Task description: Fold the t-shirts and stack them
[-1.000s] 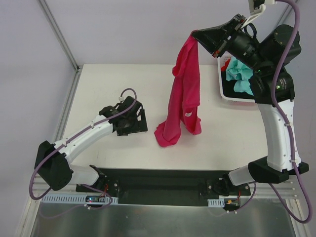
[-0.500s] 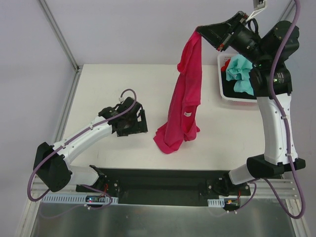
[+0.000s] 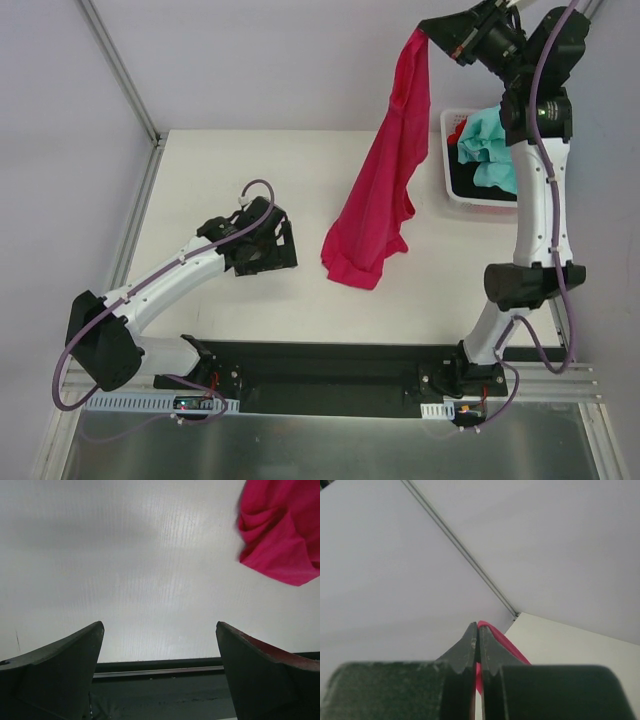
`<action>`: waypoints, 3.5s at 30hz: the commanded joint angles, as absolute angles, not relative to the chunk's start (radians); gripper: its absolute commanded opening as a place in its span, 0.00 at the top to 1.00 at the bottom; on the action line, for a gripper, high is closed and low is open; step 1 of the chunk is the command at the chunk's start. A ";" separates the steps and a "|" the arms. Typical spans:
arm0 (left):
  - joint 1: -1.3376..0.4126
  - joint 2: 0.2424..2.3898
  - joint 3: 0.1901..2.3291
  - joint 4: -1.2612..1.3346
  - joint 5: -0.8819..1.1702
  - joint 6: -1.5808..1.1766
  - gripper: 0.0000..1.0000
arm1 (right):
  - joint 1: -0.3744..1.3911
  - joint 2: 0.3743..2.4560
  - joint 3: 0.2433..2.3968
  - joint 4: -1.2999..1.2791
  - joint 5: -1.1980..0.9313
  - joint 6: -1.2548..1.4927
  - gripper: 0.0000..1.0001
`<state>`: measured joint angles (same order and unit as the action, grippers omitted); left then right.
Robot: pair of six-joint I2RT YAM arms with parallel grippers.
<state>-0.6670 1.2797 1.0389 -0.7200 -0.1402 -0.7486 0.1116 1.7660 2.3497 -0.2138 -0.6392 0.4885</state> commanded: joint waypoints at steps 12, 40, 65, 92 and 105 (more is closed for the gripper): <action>-0.681 1.267 1.051 -0.750 -0.163 -0.784 0.05 | 0.067 1.668 2.269 0.466 -0.888 1.044 0.99; -0.755 1.313 1.063 -0.723 -0.187 -0.815 0.05 | 0.270 1.177 1.767 0.638 -1.006 1.054 0.99; -0.755 1.322 1.058 -0.723 -0.187 -0.816 0.05 | 0.230 1.187 1.666 0.749 -0.997 1.097 0.99; -0.756 1.328 1.037 -0.718 -0.189 -0.821 0.05 | 0.150 1.178 1.494 0.657 -0.966 0.951 0.99; -0.770 1.353 1.020 -0.701 -0.173 -0.831 0.04 | 0.032 1.417 1.678 0.773 -0.970 1.058 0.99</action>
<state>-0.7525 1.3426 1.0340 -0.7101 -0.1661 -0.8112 0.0616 1.3899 1.5860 0.6468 -1.0000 1.0088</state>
